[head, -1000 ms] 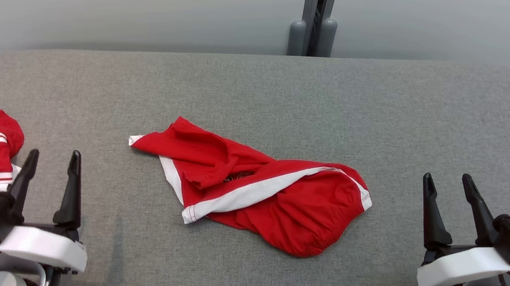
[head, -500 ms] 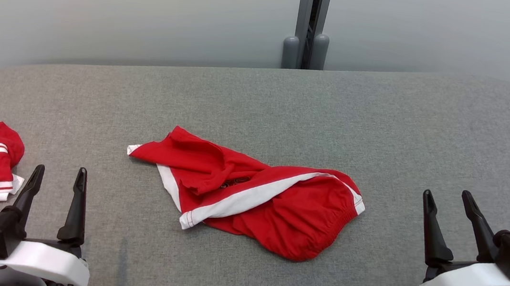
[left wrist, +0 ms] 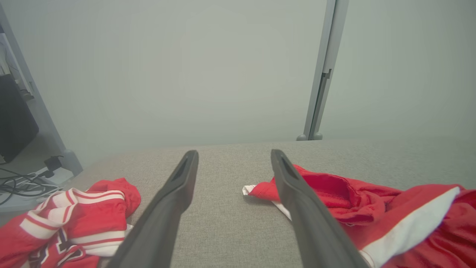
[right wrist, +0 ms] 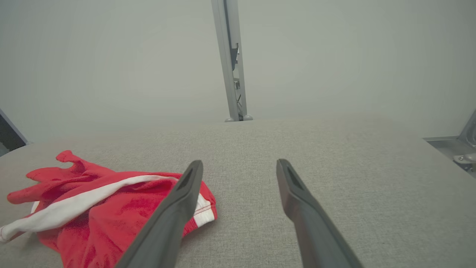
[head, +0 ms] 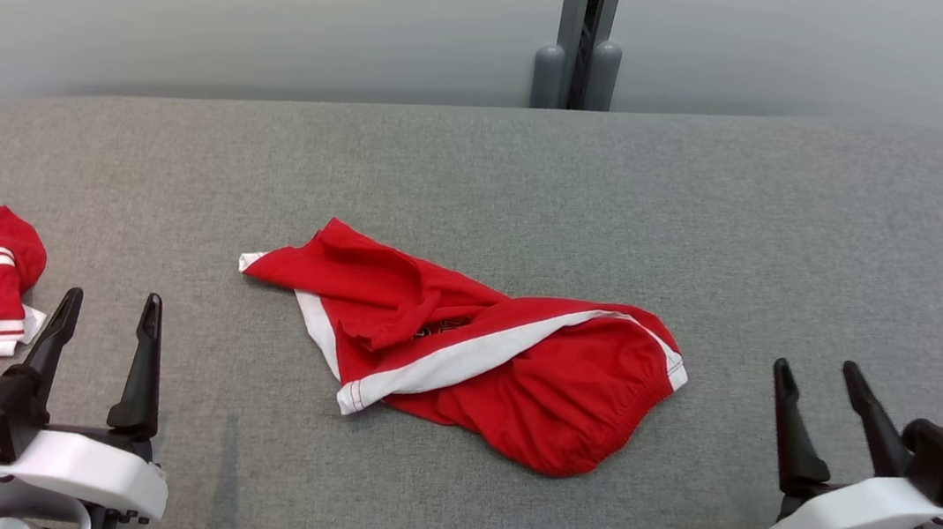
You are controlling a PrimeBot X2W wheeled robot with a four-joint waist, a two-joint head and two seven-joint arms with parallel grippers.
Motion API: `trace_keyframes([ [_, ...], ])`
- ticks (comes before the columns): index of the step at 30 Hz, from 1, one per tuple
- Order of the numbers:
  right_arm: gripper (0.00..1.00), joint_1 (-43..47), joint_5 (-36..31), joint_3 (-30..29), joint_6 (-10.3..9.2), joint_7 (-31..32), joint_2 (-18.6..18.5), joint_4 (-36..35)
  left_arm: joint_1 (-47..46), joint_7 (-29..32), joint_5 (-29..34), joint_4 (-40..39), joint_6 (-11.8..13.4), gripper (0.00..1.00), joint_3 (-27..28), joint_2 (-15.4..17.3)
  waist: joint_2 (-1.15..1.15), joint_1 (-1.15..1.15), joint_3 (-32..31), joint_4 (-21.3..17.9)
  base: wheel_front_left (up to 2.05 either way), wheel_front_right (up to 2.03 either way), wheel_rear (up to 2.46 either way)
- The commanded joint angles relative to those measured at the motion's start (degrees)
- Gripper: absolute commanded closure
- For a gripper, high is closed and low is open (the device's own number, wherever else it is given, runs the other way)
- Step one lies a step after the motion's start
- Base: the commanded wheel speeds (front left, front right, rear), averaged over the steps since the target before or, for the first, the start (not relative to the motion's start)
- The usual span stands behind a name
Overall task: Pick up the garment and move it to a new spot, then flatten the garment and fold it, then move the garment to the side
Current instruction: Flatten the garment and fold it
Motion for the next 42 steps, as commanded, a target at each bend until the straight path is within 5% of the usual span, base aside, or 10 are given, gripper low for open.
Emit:
trace_keyframes([
  [1, 0.00, -1.07, 1.32, 0.76, 0.00, 1.13, -0.62, 1.17, -1.30, 0.13, 0.29, -0.15, -0.12, 0.00, -0.11, 0.17, 0.00, 0.00, 1.00, 0.67, 0.00, 0.00, 0.00],
  [17, 0.00, -8.18, 15.90, 11.06, 0.00, 1.87, -2.10, 16.85, -5.56, -1.32, 0.42, 1.75, -0.90, 0.00, -1.16, -1.03, 0.00, 0.00, 7.42, 5.09, 0.00, 0.00, 0.00],
  [18, 0.15, -8.74, 16.30, 11.50, 0.00, 1.49, -2.64, 17.32, -5.71, -1.45, 0.41, 1.82, -0.93, 0.00, -1.14, -1.02, 0.00, 0.00, 7.58, 5.16, 0.00, 0.00, 0.00],
  [19, 0.77, -9.25, 17.53, 11.56, 0.00, 1.06, -2.59, 17.60, -5.87, -1.50, 0.38, 1.91, -0.95, 0.00, -1.09, -1.03, 0.00, 0.00, 7.74, 5.21, 0.00, 0.00, 0.00],
  [20, 1.00, -9.74, 18.58, 11.81, 0.00, 0.79, -2.59, 17.73, -6.04, -1.63, 0.36, 2.00, -0.92, 0.00, -1.05, -1.04, 0.00, 0.00, 7.86, 5.21, 0.00, 0.00, 0.00],
  [33, 1.00, -21.26, 22.70, 15.01, 0.00, -2.34, -10.69, 9.90, -6.75, -2.76, -0.44, 2.68, -0.54, 0.00, -0.35, -1.53, 0.00, 0.00, 8.32, 2.98, 0.00, 0.00, 0.00],
  [42, 1.00, -17.43, 24.59, 23.24, 0.00, 6.79, -15.83, 4.27, -7.35, -3.20, -0.49, 2.69, -0.82, 0.00, -0.61, -1.87, 0.00, 0.00, 8.95, 1.77, 0.00, 0.00, 0.00],
])
